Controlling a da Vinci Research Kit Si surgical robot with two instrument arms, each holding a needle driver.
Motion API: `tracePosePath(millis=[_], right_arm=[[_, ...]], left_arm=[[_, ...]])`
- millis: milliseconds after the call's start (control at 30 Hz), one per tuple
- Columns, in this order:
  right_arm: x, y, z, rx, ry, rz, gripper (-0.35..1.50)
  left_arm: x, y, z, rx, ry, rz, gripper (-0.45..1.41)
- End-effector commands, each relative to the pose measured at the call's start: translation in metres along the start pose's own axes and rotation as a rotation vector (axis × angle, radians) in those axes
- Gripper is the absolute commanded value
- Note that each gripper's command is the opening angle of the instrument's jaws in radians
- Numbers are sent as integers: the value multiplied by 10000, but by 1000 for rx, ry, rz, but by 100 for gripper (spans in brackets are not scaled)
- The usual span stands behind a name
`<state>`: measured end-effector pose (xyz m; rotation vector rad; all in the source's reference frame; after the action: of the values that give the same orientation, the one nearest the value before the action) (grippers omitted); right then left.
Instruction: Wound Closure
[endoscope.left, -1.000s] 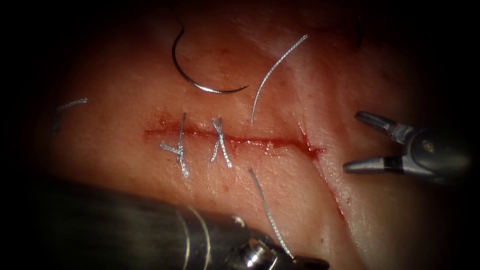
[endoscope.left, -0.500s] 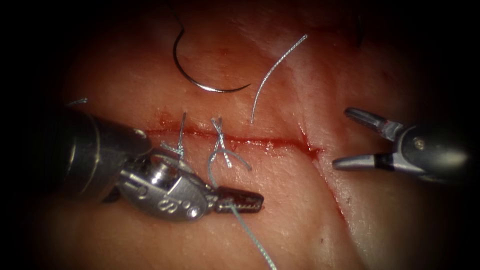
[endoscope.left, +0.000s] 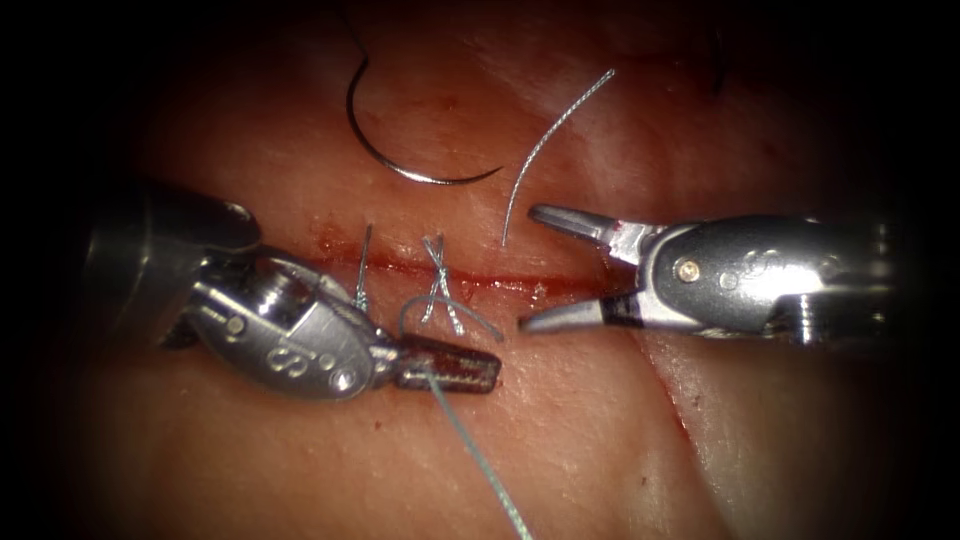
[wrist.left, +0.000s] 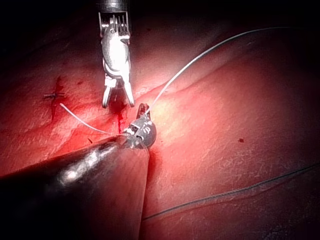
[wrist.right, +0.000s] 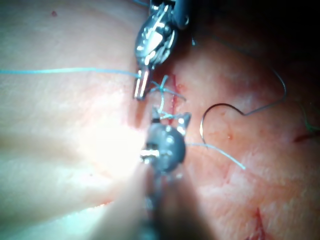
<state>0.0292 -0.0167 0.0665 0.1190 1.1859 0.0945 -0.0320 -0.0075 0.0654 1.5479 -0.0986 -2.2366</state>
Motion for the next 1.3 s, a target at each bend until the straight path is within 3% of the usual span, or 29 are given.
tracePosePath(millis=[33, 400, 633, 800, 833, 900, 1100, 1300], right_arm=[[-3, -3, 20, 14, 8, -13, 113], [-16, -5, 62, 56, 19, -77, 108], [-12, -8, 70, 53, 24, -84, 99], [-10, -13, 70, 67, 31, -94, 62], [-10, -14, 70, 75, 35, -95, 41], [-9, -12, 67, 121, 55, -104, -35], [-10, -6, 58, 136, 74, -124, -35], [-26, 5, 43, 122, -13, 14, -35]], left_arm=[[-4, 1, 7, -4, 8, 14, -45], [2, -3, 14, -33, 55, 74, -45], [3, -3, 16, -44, 59, 78, -45], [3, -3, 16, -49, 61, 80, -45], [3, -3, 16, -49, 62, 81, -45], [2, -3, 16, -51, 64, 82, -45], [2, -3, 16, -56, 67, 83, -45], [2, -4, 16, -50, 59, 84, -45]])
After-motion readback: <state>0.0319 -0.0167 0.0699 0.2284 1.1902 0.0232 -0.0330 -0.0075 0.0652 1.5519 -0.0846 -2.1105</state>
